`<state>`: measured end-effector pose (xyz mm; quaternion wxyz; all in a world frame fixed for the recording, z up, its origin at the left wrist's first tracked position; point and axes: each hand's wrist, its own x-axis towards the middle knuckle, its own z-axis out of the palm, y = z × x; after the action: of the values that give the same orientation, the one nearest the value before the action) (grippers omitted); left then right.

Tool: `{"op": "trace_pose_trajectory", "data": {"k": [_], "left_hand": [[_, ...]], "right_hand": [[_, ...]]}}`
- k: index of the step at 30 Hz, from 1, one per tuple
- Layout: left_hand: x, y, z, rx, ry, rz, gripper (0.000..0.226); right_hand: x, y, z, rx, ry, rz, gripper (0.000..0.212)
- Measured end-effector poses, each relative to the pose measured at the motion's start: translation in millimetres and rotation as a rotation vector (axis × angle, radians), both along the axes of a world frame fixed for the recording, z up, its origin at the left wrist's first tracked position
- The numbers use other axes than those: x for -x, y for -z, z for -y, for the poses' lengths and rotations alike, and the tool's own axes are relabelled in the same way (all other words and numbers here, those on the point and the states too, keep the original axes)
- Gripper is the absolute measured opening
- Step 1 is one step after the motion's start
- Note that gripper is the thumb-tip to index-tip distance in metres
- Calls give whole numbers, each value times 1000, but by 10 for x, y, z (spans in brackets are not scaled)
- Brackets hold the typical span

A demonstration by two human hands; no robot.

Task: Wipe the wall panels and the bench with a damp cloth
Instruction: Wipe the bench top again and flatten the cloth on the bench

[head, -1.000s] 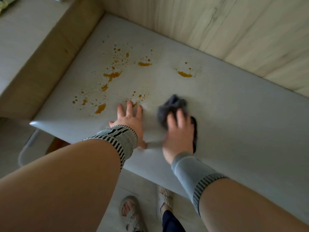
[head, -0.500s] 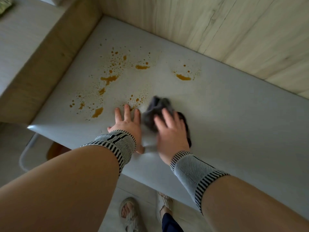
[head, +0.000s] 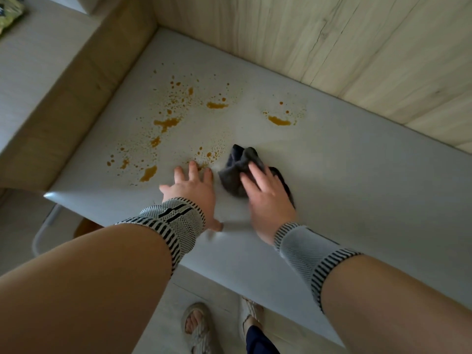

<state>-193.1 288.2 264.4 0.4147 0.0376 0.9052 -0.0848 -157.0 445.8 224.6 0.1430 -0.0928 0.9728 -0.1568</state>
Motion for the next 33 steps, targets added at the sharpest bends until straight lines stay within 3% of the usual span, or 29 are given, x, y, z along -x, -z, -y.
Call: {"op": "trace_pose_trajectory", "data": {"k": [2,4,6,8,10,12,14,16,18,20,22,24,27,29,31,33], "left_hand": [[30,-49,-16,-68,-34,-100,118],[136,-88,-24,-137,-74,-190,109],[315,-91,-35,-156,-109,-199,115],[480,-57,-86,-154,-127,-124,128],[549,13,-152,-110,-98,-51,140],[559,85,-206,-60,-62,-35,147],[554,110,-219,-40,-52,-35,148],[548,122,-208,-56,-58,-27,147],[550,145,-194,-81,-95,-12,147],[548,173,-193,-96,-130,5,149],[552,203,-190,-105,-144,13,150],[558,217,-182,-104,-144,12,151],[553,233,-187,-97,-129,10,151],[554,243,-187,-96,-119,9,152],[557,241,-181,-112,-136,14,151],[557,240,-181,-114,-149,24,151]], "right_hand": [[35,9,-261,-7,108,-5,55],[127,59,-564,-77,443,-47,52],[239,40,-715,-130,805,1,56],[321,23,-584,-170,942,38,58],[337,3,-298,-141,745,-79,56],[257,37,-39,-69,290,-151,58],[212,39,-31,-27,-48,2,60],[232,59,-275,-22,58,-40,58],[282,97,-586,-46,445,-143,55],[416,68,-770,-83,805,-86,60],[572,47,-712,-83,978,-20,63],[652,35,-473,-68,814,-83,59],[498,109,-180,36,210,-172,50],[458,95,-276,53,-26,-89,52],[492,87,-490,19,132,-98,52],[585,89,-683,-44,514,-109,55]]}}
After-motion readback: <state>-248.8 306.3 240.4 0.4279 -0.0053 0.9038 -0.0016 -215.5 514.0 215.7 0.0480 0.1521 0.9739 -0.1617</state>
